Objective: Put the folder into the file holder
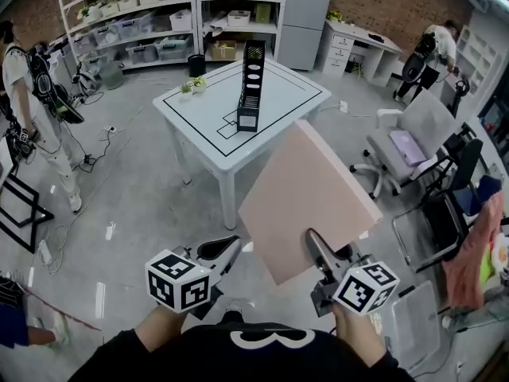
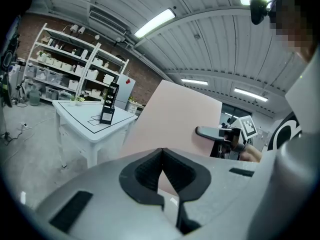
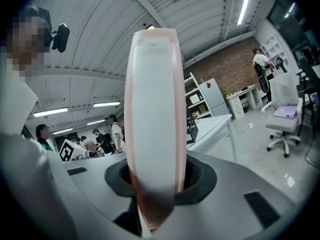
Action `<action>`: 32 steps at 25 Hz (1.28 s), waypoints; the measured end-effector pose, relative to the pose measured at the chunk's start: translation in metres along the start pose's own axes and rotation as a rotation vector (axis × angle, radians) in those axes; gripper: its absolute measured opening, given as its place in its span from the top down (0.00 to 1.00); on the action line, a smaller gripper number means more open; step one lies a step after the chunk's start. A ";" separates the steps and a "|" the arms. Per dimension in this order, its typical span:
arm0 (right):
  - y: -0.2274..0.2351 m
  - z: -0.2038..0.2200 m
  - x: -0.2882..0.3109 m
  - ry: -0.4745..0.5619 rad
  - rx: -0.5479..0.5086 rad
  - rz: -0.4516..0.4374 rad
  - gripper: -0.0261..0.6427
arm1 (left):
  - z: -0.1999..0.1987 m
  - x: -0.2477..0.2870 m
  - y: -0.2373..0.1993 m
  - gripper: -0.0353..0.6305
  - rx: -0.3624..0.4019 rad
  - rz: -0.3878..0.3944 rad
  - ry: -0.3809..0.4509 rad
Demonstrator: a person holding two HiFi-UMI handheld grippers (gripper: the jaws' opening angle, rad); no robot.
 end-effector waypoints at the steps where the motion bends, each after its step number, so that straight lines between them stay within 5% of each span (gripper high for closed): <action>1: 0.001 -0.003 0.012 0.000 -0.002 0.004 0.76 | -0.008 0.002 -0.010 0.94 0.001 0.002 0.000; 9: 0.004 -0.027 0.091 0.014 -0.019 0.034 0.76 | -0.058 0.012 -0.081 0.94 0.017 0.001 0.019; 19: 0.016 -0.041 0.134 0.042 -0.021 0.047 0.76 | -0.082 0.022 -0.119 0.94 0.043 -0.022 0.017; 32: 0.098 -0.098 0.254 0.073 -0.008 -0.012 0.76 | -0.164 0.106 -0.202 0.94 0.024 -0.084 0.020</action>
Point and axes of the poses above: the fingertips, and each gripper's own axes: x forward along the fingers, y to its right, z out of its underside, the point moved 8 cm from there along -x, backward along the fingers, and after that the axes turned 8 degrees about -x, right-handed, at the moved point
